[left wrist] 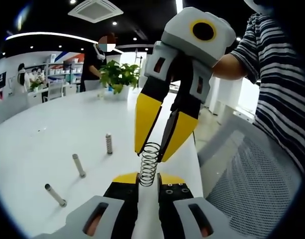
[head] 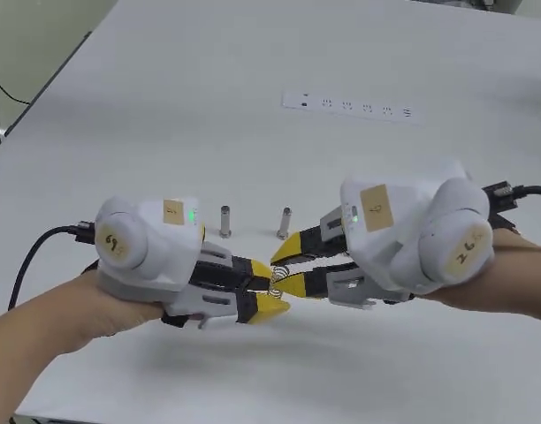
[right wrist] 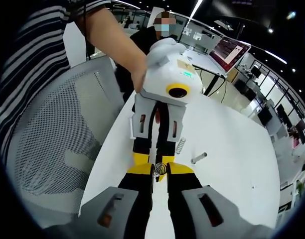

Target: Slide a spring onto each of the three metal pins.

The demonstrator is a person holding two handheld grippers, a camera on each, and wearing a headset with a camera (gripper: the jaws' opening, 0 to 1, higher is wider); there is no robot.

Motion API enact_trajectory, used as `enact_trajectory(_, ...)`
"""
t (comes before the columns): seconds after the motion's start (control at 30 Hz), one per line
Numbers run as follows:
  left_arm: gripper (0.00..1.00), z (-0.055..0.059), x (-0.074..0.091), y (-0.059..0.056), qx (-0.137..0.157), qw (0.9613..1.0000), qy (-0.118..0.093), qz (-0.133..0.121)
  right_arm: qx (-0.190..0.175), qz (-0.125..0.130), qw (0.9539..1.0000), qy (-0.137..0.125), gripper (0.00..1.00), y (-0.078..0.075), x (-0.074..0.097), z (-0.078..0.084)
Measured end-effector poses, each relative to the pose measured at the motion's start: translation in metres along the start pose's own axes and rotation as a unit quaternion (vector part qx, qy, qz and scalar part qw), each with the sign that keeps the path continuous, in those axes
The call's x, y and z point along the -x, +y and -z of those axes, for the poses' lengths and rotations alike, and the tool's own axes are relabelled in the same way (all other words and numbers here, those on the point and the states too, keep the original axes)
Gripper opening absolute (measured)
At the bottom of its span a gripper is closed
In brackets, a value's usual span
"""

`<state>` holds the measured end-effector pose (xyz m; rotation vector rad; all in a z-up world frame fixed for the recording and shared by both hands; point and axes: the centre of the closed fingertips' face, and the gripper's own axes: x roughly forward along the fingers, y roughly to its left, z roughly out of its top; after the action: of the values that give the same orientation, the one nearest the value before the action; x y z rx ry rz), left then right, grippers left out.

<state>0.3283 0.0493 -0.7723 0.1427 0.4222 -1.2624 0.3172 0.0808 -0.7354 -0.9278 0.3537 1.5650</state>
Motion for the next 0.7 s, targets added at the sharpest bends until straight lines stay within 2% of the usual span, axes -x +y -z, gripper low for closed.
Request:
enact_trajectory(0.4, 0.16, 0.004, 0.011, 0.011, 0.021, 0.9993, -0.001, -0.030, 0.003, 0.015, 0.9999, 0.007, 0.07, -0.008, 0.002, 0.003)
enact_trajectory(0.7, 0.30, 0.010, 0.023, 0.019, 0.037, 0.9975, -0.002, -0.061, -0.003, 0.028, 0.9996, 0.005, 0.07, -0.014, 0.003, 0.004)
